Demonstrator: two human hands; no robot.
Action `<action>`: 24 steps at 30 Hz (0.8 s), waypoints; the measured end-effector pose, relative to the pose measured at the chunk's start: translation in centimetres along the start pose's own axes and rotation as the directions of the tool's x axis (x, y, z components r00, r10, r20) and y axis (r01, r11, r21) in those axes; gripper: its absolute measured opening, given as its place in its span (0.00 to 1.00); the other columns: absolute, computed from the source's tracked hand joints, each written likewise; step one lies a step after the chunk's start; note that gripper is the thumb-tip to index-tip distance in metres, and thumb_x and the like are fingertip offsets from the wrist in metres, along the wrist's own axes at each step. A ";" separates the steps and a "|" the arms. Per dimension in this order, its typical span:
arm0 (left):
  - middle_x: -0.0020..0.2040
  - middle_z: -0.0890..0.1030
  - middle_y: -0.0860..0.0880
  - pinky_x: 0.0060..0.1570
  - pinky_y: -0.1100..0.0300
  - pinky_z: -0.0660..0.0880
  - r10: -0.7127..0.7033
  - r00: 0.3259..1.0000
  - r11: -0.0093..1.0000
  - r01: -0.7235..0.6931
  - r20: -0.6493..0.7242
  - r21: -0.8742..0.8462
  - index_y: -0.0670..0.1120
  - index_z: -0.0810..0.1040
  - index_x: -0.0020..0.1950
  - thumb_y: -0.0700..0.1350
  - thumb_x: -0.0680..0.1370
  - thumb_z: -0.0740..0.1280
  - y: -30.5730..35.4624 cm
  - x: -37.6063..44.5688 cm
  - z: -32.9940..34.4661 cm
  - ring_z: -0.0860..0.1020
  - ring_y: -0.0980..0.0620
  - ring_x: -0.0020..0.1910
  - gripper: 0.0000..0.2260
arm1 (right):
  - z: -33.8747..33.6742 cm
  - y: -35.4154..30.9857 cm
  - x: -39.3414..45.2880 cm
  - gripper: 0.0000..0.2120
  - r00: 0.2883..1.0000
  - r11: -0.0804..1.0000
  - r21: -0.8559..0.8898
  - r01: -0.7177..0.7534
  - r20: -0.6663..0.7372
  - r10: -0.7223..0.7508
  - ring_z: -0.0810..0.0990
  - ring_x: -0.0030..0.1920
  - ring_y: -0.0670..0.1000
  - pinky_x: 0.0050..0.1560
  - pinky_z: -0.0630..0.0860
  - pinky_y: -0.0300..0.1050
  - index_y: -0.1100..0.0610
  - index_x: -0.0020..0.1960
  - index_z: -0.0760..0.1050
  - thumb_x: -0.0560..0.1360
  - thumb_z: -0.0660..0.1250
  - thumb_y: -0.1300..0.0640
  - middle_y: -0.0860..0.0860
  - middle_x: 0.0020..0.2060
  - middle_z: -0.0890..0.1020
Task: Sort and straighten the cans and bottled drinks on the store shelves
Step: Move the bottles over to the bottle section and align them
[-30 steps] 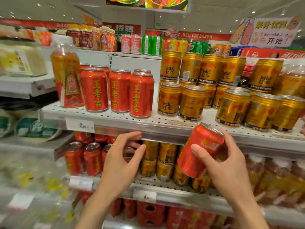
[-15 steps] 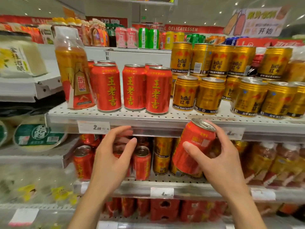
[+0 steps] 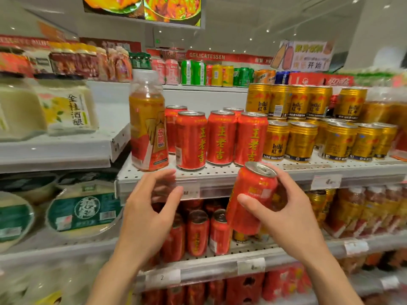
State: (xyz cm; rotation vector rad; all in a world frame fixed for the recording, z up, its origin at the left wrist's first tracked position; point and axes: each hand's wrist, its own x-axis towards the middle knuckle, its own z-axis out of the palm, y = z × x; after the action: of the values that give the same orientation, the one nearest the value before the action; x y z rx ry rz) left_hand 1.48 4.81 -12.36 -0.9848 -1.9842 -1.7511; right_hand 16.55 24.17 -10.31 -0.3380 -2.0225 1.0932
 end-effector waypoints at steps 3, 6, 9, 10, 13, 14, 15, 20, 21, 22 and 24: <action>0.55 0.80 0.59 0.48 0.61 0.80 0.058 0.998 0.994 -0.061 0.037 0.088 0.58 0.77 0.60 0.46 0.78 0.71 0.7 1.5 -0.8 0.82 0.58 0.49 0.13 | 0.1 -2.1 2.3 0.36 0.995 0.995 -0.023 0.093 0.029 -0.093 0.79 0.60 0.40 0.63 0.78 0.52 0.33 0.68 0.67 0.64 0.78 0.36 0.36 0.60 0.80; 0.56 0.76 0.59 0.45 0.65 0.79 0.173 0.982 0.957 -0.185 0.075 0.225 0.55 0.76 0.63 0.47 0.78 0.71 1.8 3.4 -0.8 0.80 0.61 0.49 0.15 | 0.3 -3.9 5.6 0.38 0.969 0.963 -0.121 0.242 0.088 -0.233 0.77 0.62 0.40 0.64 0.78 0.48 0.37 0.71 0.63 0.67 0.77 0.39 0.36 0.63 0.76; 0.57 0.72 0.59 0.42 0.67 0.79 0.233 0.966 0.906 -0.258 0.114 0.335 0.56 0.73 0.67 0.48 0.77 0.71 2.3 5.2 -0.3 0.78 0.62 0.49 0.19 | 0.7 -4.4 8.4 0.37 0.916 0.868 -0.296 0.400 0.147 -0.372 0.74 0.62 0.41 0.66 0.74 0.46 0.43 0.73 0.64 0.69 0.73 0.36 0.42 0.64 0.76; 0.58 0.71 0.59 0.42 0.65 0.80 0.238 0.964 0.898 -0.264 0.119 0.352 0.56 0.72 0.68 0.49 0.77 0.71 2.2 5.7 -0.2 0.78 0.63 0.49 0.21 | 0.8 -4.3 9.1 0.36 0.893 0.815 -0.365 0.451 0.170 -0.418 0.72 0.62 0.42 0.67 0.72 0.48 0.46 0.73 0.66 0.69 0.71 0.35 0.44 0.63 0.76; 0.58 0.71 0.59 0.42 0.61 0.82 0.222 0.970 0.901 -0.243 0.098 0.359 0.57 0.68 0.72 0.49 0.76 0.72 1.5 6.2 0.4 0.78 0.63 0.49 0.25 | 0.9 -3.4 10.7 0.36 0.824 0.670 -0.498 0.551 0.200 -0.530 0.68 0.61 0.47 0.66 0.66 0.51 0.53 0.70 0.70 0.69 0.67 0.33 0.49 0.60 0.78; 0.58 0.72 0.59 0.42 0.60 0.82 0.225 0.970 0.902 -0.241 0.086 0.358 0.57 0.67 0.72 0.49 0.76 0.72 1.2 6.1 0.6 0.78 0.63 0.49 0.26 | 0.8 -3.2 11.1 0.36 0.806 0.634 -0.523 0.570 0.206 -0.555 0.69 0.62 0.48 0.67 0.65 0.50 0.54 0.68 0.72 0.69 0.67 0.32 0.51 0.60 0.78; 0.58 0.72 0.59 0.41 0.60 0.82 0.235 0.969 0.900 -0.247 0.075 0.360 0.57 0.67 0.73 0.50 0.76 0.72 0.9 6.1 0.8 0.78 0.62 0.49 0.27 | 0.6 -3.0 11.5 0.36 0.789 0.597 -0.545 0.588 0.222 -0.573 0.70 0.64 0.50 0.69 0.63 0.50 0.56 0.67 0.72 0.70 0.66 0.31 0.51 0.60 0.77; 0.56 0.73 0.60 0.38 0.56 0.82 0.269 0.963 0.874 -0.259 0.035 0.411 0.57 0.65 0.74 0.53 0.74 0.73 0.3 6.1 1.4 0.78 0.61 0.46 0.30 | -0.3 -2.6 12.8 0.34 0.730 0.527 -0.523 0.670 0.335 -0.596 0.71 0.67 0.50 0.75 0.59 0.50 0.56 0.68 0.70 0.73 0.65 0.32 0.53 0.65 0.77; 0.56 0.73 0.60 0.37 0.56 0.82 0.269 0.963 0.870 -0.256 0.032 0.422 0.57 0.65 0.74 0.54 0.74 0.73 0.3 6.0 1.5 0.78 0.61 0.46 0.31 | -0.2 -2.4 12.9 0.34 0.720 0.524 -0.511 0.681 0.335 -0.608 0.71 0.66 0.50 0.73 0.61 0.49 0.56 0.68 0.70 0.73 0.66 0.32 0.53 0.64 0.77; 0.57 0.72 0.60 0.36 0.56 0.82 0.271 0.962 0.864 -0.257 0.029 0.433 0.57 0.65 0.74 0.54 0.73 0.73 0.3 6.0 1.5 0.78 0.62 0.47 0.31 | -0.1 -2.2 13.1 0.34 0.712 0.519 -0.507 0.688 0.331 -0.620 0.71 0.65 0.49 0.72 0.63 0.48 0.56 0.67 0.70 0.73 0.66 0.32 0.53 0.63 0.78; 0.57 0.73 0.60 0.34 0.57 0.81 0.276 0.961 0.850 -0.254 0.021 0.461 0.56 0.66 0.74 0.55 0.73 0.73 0.4 6.1 1.7 0.78 0.63 0.46 0.32 | 0.3 -1.9 13.5 0.34 0.703 0.509 -0.511 0.693 0.322 -0.634 0.71 0.63 0.49 0.69 0.64 0.47 0.56 0.67 0.71 0.72 0.66 0.32 0.53 0.61 0.79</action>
State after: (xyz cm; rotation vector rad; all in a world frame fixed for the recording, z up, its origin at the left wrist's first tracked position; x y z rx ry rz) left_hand -2.23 8.14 -8.53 -0.9796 -1.9860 -1.0720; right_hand 7.85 30.33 -1.87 0.2105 -2.2408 -0.0583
